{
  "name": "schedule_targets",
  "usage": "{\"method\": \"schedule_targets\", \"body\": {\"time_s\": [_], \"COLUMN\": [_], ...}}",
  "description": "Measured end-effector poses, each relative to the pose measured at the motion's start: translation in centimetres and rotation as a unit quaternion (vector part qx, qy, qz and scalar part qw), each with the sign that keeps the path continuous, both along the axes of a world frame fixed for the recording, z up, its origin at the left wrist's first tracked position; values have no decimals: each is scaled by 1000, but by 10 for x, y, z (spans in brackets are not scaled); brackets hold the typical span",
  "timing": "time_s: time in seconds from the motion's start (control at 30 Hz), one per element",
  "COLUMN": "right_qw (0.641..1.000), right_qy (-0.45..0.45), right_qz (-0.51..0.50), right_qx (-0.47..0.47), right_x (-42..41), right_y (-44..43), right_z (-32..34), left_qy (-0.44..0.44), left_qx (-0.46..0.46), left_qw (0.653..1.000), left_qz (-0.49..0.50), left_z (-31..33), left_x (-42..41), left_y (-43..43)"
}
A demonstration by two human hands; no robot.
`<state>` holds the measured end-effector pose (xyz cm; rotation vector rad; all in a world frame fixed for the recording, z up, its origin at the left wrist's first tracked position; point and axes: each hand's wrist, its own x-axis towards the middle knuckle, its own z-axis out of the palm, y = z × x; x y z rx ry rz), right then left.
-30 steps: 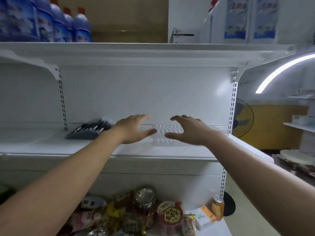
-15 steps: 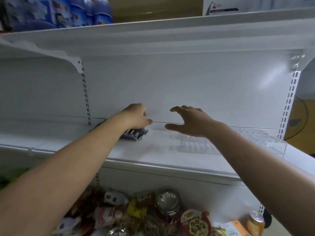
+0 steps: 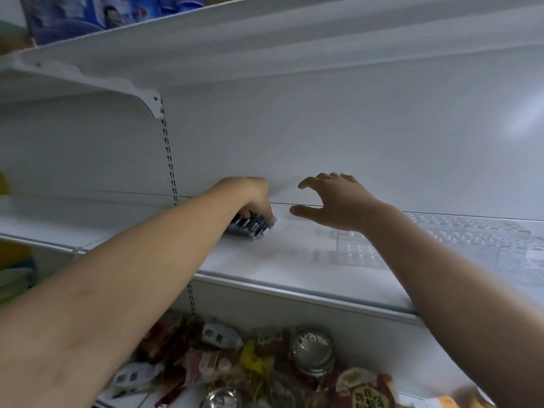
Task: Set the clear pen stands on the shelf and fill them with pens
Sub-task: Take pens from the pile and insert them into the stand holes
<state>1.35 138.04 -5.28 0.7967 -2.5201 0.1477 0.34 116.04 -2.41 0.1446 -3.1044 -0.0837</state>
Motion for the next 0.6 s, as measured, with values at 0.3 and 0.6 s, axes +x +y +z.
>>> {"method": "schedule_targets", "body": {"time_s": [0.3,0.6], "right_qw": [999,998], "right_qy": [-9,13], "right_qz": [-1,12], "right_qx": [-39,-63], "right_x": [-12,-16], "right_y": [16,25], "right_z": [-2,-1], "left_qy": [-11,-90], "left_qx": [-31,-20], "left_qw": [999,994], "left_qz": [19,54], "left_z": [-9,-13], "left_x": [-13,-34], "left_y": [21,29]}}
